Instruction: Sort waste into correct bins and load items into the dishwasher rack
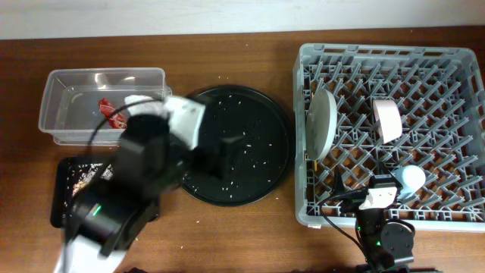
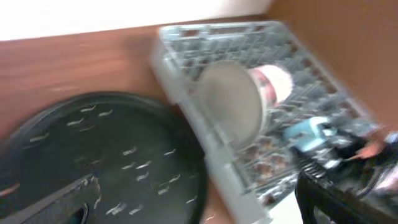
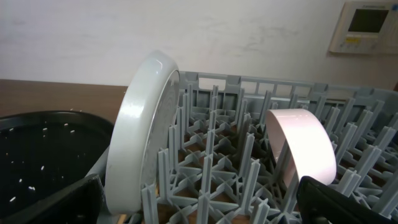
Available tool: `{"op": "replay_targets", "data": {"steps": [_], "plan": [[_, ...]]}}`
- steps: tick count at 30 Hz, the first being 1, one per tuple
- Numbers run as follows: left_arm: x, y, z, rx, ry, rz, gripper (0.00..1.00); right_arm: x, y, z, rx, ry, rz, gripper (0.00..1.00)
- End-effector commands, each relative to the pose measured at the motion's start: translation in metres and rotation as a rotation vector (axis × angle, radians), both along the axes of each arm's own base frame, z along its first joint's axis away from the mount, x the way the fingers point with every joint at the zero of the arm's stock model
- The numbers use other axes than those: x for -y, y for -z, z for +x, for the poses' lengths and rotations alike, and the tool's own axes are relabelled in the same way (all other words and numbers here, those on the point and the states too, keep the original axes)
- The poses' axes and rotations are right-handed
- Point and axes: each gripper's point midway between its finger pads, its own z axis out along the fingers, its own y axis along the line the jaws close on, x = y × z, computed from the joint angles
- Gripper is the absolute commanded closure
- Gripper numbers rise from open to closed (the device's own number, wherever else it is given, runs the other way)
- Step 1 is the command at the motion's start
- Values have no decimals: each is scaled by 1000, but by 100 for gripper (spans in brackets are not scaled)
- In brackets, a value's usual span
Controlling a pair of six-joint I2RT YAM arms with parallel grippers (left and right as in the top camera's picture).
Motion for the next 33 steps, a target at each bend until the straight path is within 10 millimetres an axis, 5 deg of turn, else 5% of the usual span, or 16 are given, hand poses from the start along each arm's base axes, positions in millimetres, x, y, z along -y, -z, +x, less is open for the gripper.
{"op": "replay_targets", "data": {"steps": [1,3,8,18,23,33], "plan": [[-71,-21,-17,150,-240,192,1,2,3,0,-4,10,0,2],[-100,-17,-25,183,-348,265,1,2,3,0,-4,10,0,2],[-128,21,-26,288,-436,303,1,2,3,0,-4,10,0,2],[-139,98,-37,527,-493,131,1,2,3,0,-4,10,0,2],[-133,156,-33,533,-462,117,1,2,3,0,-4,10,0,2],[-130,154,-33,545,-453,107,1,2,3,0,-4,10,0,2]]}}
